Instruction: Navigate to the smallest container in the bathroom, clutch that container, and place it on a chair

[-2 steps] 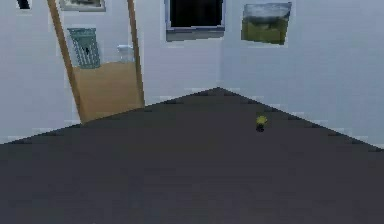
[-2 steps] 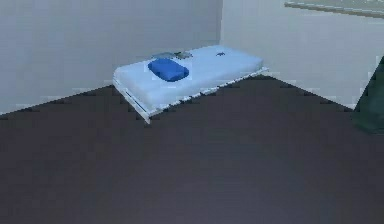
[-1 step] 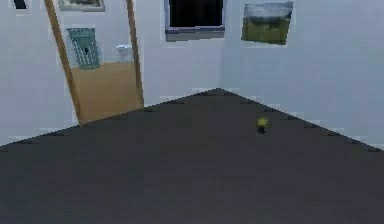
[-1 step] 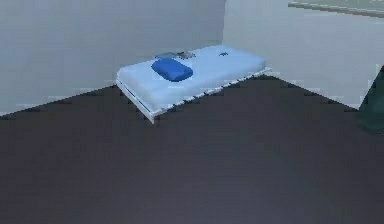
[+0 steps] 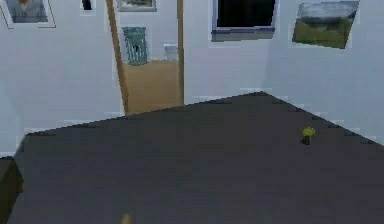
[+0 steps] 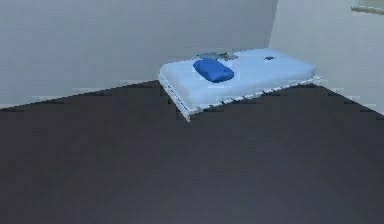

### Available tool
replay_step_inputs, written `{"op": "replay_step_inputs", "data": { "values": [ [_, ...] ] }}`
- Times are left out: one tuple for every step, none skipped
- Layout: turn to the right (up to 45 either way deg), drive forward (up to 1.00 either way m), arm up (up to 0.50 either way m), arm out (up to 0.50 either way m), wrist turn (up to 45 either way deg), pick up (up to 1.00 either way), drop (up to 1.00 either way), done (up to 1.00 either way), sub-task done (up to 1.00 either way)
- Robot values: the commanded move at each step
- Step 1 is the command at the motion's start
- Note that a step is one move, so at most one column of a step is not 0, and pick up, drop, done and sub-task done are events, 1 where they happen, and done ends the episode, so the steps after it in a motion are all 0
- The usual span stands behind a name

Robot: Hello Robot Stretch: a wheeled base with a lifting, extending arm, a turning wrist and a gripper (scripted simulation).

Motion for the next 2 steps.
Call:
{"op": "replay_step_inputs", "data": {
  "values": [
    [0.0, 1.0, 0.0, 0.0, 0.0, 0.0, 0.0, 0.0, 0.0],
    [-15.0, 0.0, 0.0, 0.0, 0.0, 0.0, 0.0, 0.0, 0.0]
  ]
}}
